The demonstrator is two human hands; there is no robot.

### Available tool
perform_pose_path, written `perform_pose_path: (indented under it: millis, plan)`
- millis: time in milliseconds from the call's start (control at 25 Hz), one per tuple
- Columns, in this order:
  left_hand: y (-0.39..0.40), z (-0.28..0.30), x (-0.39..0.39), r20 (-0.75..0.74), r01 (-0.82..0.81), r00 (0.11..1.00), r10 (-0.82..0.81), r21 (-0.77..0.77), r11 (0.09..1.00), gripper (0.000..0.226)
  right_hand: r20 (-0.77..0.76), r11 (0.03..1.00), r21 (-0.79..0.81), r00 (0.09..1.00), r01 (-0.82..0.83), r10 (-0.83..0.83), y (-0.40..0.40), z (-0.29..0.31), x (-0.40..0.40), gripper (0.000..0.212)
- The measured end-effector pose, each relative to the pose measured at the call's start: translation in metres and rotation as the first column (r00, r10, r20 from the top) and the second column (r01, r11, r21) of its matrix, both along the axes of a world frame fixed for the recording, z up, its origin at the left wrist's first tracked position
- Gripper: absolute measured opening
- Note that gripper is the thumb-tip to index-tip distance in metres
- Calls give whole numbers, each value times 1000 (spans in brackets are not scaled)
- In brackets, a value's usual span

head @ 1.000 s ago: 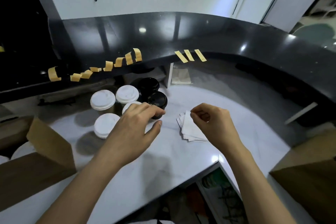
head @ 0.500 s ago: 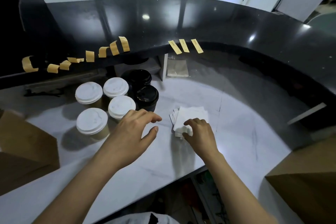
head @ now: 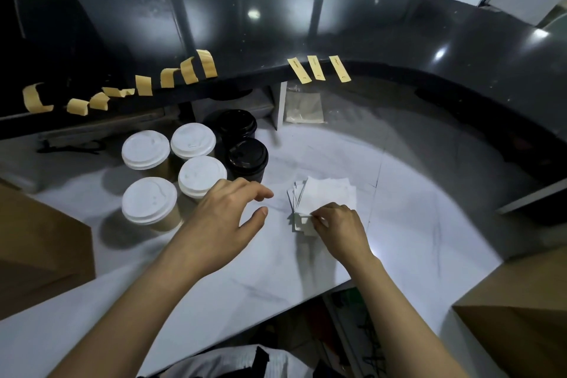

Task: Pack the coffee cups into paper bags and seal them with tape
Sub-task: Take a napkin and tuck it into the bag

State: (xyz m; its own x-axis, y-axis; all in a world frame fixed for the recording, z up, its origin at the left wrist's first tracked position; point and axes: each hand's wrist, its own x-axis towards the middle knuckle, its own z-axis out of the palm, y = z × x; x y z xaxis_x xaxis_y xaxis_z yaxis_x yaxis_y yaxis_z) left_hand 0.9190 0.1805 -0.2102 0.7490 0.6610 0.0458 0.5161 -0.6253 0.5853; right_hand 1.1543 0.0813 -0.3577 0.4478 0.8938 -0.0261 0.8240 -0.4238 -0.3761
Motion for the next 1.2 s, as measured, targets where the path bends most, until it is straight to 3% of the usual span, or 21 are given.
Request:
perform_pose_path:
  millis: [440,600,760,840,920,1040,1200]
  plan:
    - [3,0,4,-7,-23,1000,24,21,1000,26,-210,998,-30,975,63,-68,-1,14,8,24]
    - [1,-2,1,-4,-35,999,35,18,999,26,-237,991,34,964,128,-116,-2,19,8,13]
    - [0,-3,-4,1,-44,999,44,15,999,27,-193,997,-63,980,37,-48,-2,18,4,7]
    - [0,-5,-9,8,-49,999,49,6,999,27,-143,995,-94,989,13,-27,1,21,1,16]
    - [1,-7,-12,12,-57,998,57,-6,998,27,-129,999,-3,990,50,-50,6,25,2,21]
    - [1,-9,-17,15,-75,997,75,-9,997,26,-115,992,103,992,70,-58,15,27,4,10]
    - [2,-8,-23,20,-89,996,89,-12,996,25,-123,980,15,973,200,-197,36,22,-14,29]
